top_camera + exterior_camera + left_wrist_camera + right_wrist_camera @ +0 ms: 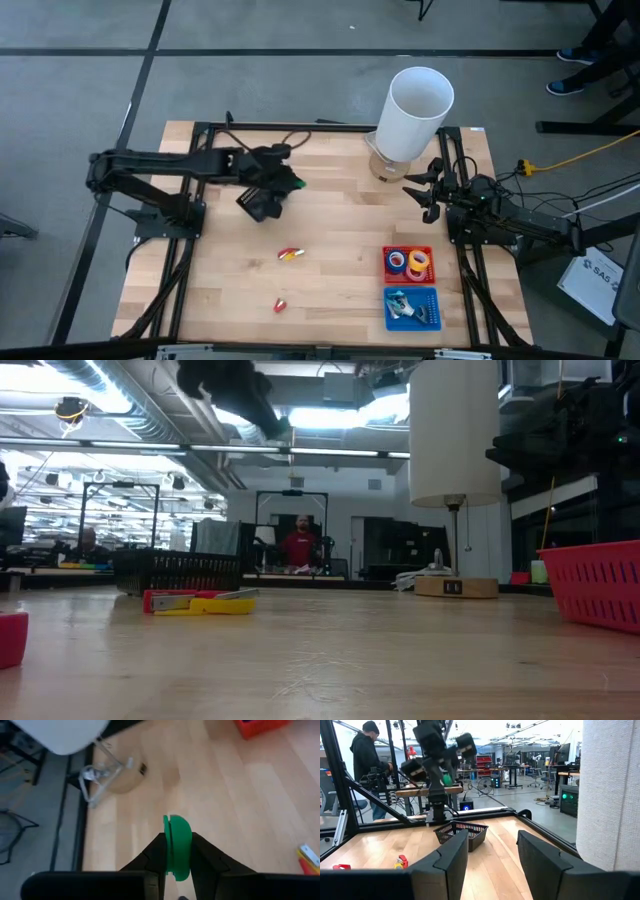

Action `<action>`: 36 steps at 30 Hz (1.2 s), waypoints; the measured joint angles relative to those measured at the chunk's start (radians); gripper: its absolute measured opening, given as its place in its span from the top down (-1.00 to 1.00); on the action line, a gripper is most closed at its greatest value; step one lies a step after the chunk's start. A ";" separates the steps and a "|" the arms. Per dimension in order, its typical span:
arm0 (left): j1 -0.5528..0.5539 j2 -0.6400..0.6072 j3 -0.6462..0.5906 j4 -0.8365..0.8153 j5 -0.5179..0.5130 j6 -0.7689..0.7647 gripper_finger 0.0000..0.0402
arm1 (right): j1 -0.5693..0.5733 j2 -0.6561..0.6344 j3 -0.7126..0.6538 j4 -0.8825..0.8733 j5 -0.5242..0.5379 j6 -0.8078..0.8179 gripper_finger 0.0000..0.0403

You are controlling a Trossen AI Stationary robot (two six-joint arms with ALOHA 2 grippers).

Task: Pick and place Stapler, Stapler remover, tape
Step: Put the green stapler into the black basket

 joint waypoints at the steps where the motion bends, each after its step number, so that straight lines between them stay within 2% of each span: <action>1: 0.000 -0.012 0.001 0.000 -0.010 -0.010 0.73 | 0.000 0.000 0.000 0.000 0.000 0.000 0.15; 10: 0.000 -0.071 0.001 -0.029 -0.019 -0.099 0.72 | 0.000 0.000 0.000 0.000 0.000 0.000 0.15; 22: 0.003 -0.138 0.001 -0.200 -0.121 -0.194 0.71 | 0.000 0.000 0.000 0.000 0.000 0.000 0.15; 29: 0.052 -0.159 -0.001 -0.274 -0.122 -0.242 0.71 | 0.000 0.000 0.000 0.000 0.000 0.000 0.15; 36: 0.118 -0.186 -0.168 -0.139 -0.112 -0.236 0.71 | 0.000 0.000 0.000 0.000 0.000 0.000 0.15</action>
